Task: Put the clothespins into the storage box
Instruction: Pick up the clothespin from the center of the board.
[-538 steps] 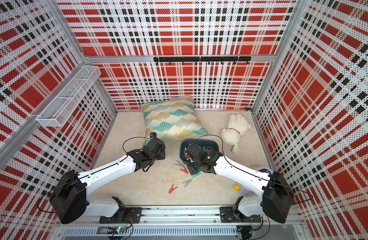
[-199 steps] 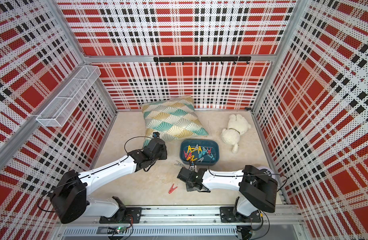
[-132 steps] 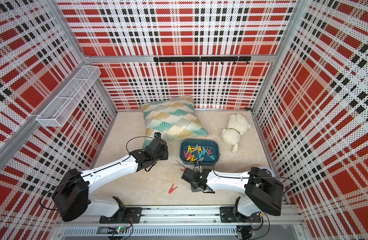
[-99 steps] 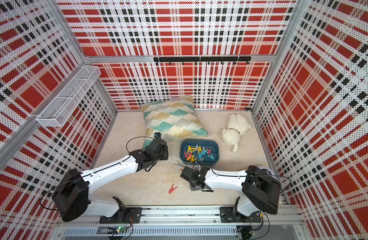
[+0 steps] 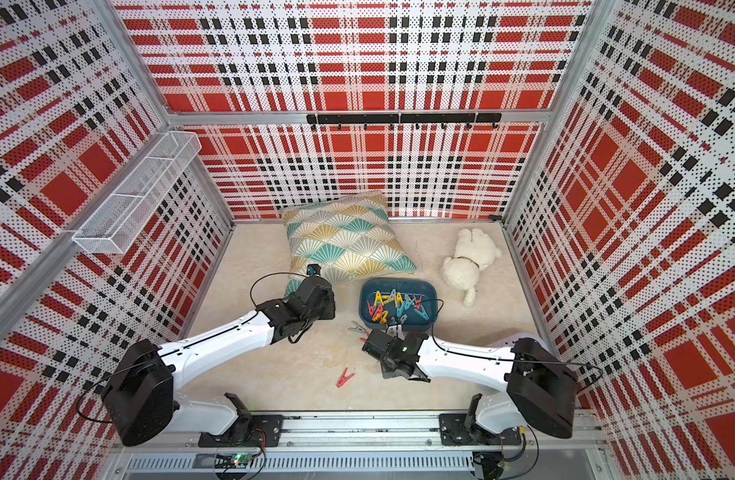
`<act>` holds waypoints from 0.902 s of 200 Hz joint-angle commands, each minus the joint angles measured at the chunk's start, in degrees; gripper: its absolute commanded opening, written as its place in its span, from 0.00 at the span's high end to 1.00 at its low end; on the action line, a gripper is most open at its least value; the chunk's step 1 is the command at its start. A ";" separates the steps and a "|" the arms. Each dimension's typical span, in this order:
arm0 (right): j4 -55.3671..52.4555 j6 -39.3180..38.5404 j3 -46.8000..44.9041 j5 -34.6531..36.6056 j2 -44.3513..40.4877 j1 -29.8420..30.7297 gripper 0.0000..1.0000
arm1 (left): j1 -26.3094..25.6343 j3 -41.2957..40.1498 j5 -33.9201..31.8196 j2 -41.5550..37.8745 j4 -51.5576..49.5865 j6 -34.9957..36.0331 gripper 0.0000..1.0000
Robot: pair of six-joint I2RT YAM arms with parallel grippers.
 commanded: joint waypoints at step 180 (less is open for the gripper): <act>4.38 -1.64 -1.00 -0.86 5.44 0.14 0.87 | 1.48 -0.01 -0.49 -2.12 -0.25 0.23 0.78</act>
